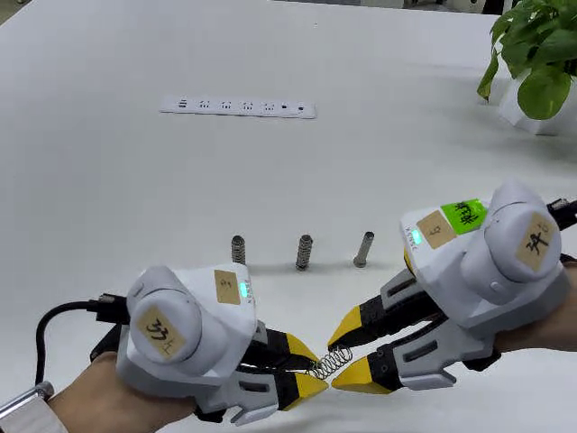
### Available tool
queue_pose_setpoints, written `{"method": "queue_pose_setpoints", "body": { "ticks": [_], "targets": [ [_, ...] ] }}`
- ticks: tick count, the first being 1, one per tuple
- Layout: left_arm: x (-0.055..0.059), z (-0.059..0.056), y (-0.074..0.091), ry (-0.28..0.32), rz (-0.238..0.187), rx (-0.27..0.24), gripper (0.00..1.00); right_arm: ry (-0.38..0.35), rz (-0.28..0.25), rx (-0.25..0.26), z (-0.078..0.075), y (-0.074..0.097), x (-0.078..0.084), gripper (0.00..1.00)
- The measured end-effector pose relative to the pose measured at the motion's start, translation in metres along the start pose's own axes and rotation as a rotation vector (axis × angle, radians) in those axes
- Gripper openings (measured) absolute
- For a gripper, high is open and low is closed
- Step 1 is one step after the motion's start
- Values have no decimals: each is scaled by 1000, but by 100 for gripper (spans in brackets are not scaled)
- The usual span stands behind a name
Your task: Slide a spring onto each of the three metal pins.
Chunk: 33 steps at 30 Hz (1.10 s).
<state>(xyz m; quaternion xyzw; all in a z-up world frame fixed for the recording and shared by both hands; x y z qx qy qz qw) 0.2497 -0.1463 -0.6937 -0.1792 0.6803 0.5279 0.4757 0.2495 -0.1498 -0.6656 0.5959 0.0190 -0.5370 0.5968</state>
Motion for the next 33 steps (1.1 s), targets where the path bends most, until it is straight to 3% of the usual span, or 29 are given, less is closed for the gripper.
{"method": "queue_pose_setpoints", "body": {
  "ticks": [12,33],
  "targets": [
    [-9,-8,1,-14,-22,16,9,0,38,-36,3,-7,4,15],
    [-6,-11,-1,-23,-23,41,9,29,69,-58,7,-9,5,13]
  ]
}}
Point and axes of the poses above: the centre of the closed fingertips' face, and the gripper's own axes: y roughly backward along the fingers, z roughly to its left, x roughly out of its underside, the point moved 1 cm from there along y, roughly backward along the fingers, and after that the axes turned 13 degrees about -x, right-handed, at the moved point
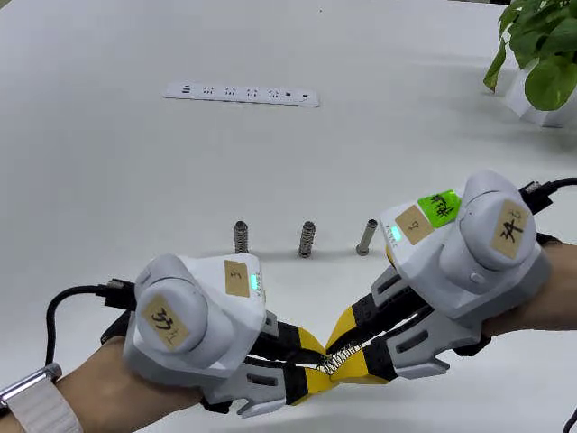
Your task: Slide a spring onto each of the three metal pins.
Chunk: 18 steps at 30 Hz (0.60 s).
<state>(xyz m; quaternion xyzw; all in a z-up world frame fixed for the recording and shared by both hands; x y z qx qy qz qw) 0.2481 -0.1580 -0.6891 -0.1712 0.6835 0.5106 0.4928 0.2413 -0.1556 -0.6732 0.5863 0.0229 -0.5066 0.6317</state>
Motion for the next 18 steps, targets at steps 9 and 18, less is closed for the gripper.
{"method": "queue_pose_setpoints", "body": {
  "ticks": [9,18],
  "targets": [
    [0,3,-1,17,-6,-16,10,8,-8,16,-3,2,0,12],
    [1,3,0,56,-25,-51,13,-11,-27,22,-4,0,-1,12]
  ]
}}
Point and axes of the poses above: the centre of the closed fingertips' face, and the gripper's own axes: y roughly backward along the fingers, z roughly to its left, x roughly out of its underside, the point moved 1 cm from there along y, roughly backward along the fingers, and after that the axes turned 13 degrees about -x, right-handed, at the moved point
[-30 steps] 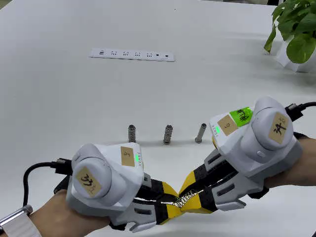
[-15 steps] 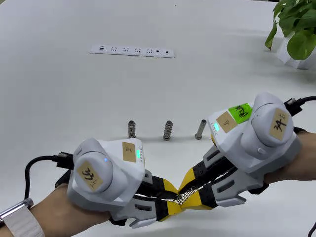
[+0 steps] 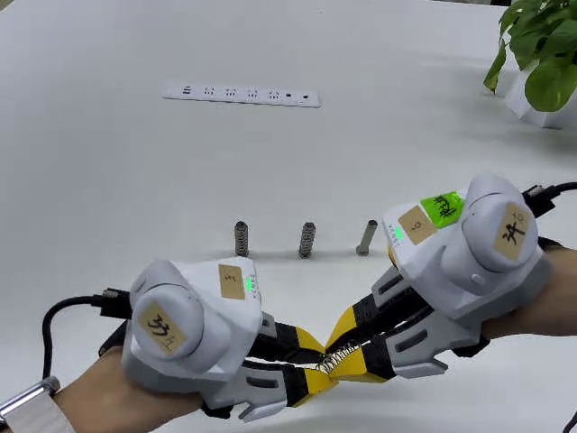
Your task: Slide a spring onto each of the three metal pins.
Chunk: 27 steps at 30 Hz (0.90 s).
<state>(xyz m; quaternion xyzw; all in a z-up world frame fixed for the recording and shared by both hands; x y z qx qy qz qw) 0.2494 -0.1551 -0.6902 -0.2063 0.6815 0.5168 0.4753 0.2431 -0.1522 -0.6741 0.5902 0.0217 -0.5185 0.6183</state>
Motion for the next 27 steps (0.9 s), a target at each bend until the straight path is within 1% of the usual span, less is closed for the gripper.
{"method": "queue_pose_setpoints", "body": {
  "ticks": [2,4,5,7,8,9,10,14,15,17,18,20,23,25,27],
  "targets": [
    [0,3,0,13,-5,-25,17,0,6,7,-1,0,1,12],
    [1,8,1,28,-4,-52,25,-2,18,14,-3,0,4,12],
    [2,13,2,33,-5,-82,29,-5,22,19,-5,0,7,12],
    [4,20,4,39,-5,-115,40,-12,26,20,-5,1,9,12],
    [4,25,5,49,-12,-138,44,-13,28,22,-5,1,10,12],
    [5,27,7,58,-11,-149,48,-13,29,22,-5,1,11,12],
    [6,32,9,69,-10,-167,51,-13,30,23,-5,2,12,12],
    [16,46,16,94,17,-239,64,-14,34,35,-9,4,16,12],
    [18,52,19,116,25,-274,70,-16,36,42,-12,6,18,12],
    [20,57,23,141,21,-306,77,-22,37,47,-15,7,21,12],
    [22,62,27,150,23,-332,80,-21,37,50,-16,9,22,12],
    [24,69,32,162,22,-364,84,-21,39,56,-19,11,24,12],
    [23,76,39,201,1,-406,90,-19,45,69,-22,15,26,12],
    [27,82,42,217,5,-423,95,-18,49,79,-24,17,26,12],
    [30,88,46,231,9,-460,100,-16,56,90,-26,21,27,12]
  ]
}}
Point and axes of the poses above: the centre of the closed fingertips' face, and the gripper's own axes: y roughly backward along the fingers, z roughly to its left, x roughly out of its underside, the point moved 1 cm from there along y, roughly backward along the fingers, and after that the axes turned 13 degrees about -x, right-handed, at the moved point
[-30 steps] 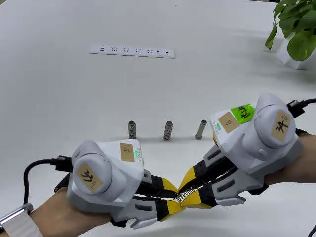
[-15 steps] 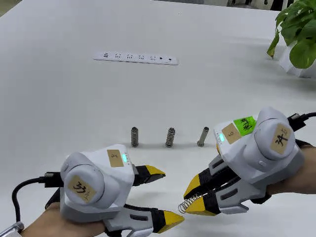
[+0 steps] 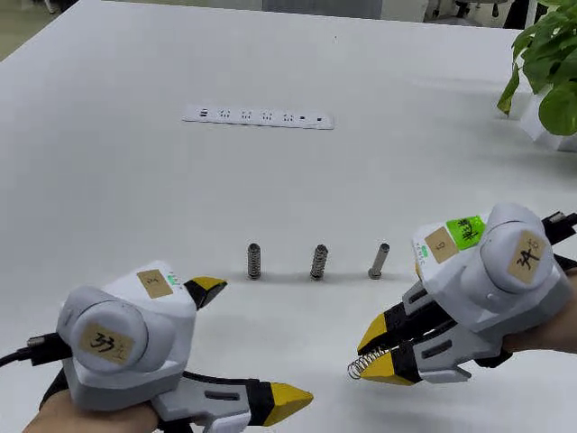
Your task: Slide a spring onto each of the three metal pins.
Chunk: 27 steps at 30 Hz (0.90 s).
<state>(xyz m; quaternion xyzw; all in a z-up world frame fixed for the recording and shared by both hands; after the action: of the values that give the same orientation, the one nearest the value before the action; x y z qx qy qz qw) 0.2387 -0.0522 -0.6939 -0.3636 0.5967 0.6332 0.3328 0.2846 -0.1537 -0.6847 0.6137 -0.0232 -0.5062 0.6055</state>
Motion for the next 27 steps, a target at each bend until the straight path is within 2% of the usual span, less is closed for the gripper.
{"method": "queue_pose_setpoints", "body": {
  "ticks": [2,4,8,12,17,23,27],
  "targets": [
    [0,8,1,23,-6,-28,100,3,3,12,-3,3,0,12],
    [-1,9,3,54,-12,-42,100,11,21,16,-5,6,2,12],
    [1,18,6,67,-18,-74,100,29,82,37,-15,17,9,12],
    [2,25,5,77,-16,-95,100,44,140,65,-29,34,14,12],
    [1,30,6,81,-23,-103,100,76,229,130,-52,59,19,12],
    [2,37,8,99,-24,-113,100,101,256,153,-75,79,9,12],
    [2,41,11,111,-32,-130,100,120,286,154,-88,83,5,12]
  ]
}}
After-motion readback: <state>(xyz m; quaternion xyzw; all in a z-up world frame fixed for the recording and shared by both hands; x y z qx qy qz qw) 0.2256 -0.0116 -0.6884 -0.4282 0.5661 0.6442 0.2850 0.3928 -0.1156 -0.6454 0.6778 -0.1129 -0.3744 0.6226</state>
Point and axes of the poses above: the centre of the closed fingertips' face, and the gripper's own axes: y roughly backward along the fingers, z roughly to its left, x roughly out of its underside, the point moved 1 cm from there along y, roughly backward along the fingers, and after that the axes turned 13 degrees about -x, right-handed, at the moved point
